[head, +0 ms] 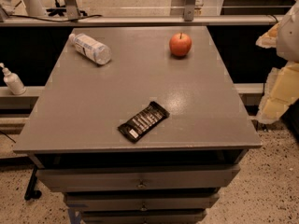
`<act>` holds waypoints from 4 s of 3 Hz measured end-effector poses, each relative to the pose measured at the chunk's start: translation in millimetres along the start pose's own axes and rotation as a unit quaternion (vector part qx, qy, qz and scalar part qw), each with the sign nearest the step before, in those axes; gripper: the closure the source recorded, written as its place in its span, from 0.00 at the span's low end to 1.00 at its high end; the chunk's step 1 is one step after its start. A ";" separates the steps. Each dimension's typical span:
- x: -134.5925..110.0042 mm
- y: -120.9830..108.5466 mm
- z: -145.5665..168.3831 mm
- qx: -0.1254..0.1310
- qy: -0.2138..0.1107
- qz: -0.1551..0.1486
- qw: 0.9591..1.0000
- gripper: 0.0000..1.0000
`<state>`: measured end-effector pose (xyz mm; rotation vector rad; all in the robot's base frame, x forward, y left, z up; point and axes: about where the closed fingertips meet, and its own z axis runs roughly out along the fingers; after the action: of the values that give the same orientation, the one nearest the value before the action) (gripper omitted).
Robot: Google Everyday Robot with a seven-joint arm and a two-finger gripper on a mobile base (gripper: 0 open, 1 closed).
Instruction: Move apple near rxbar chocolate
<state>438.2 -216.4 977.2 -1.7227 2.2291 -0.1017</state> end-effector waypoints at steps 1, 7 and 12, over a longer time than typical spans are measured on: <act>0.0 0.0 0.0 0.000 0.000 0.000 1.000 0.00; -56.2 -152.9 106.5 0.054 -0.223 0.133 0.964 0.00; -122.3 -272.5 207.0 0.064 -0.385 0.226 0.893 0.00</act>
Offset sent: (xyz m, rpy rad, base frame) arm 0.0168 0.0017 -0.0098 0.0452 -0.0275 0.0053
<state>779.5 -144.8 874.7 -0.8888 1.8670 0.4539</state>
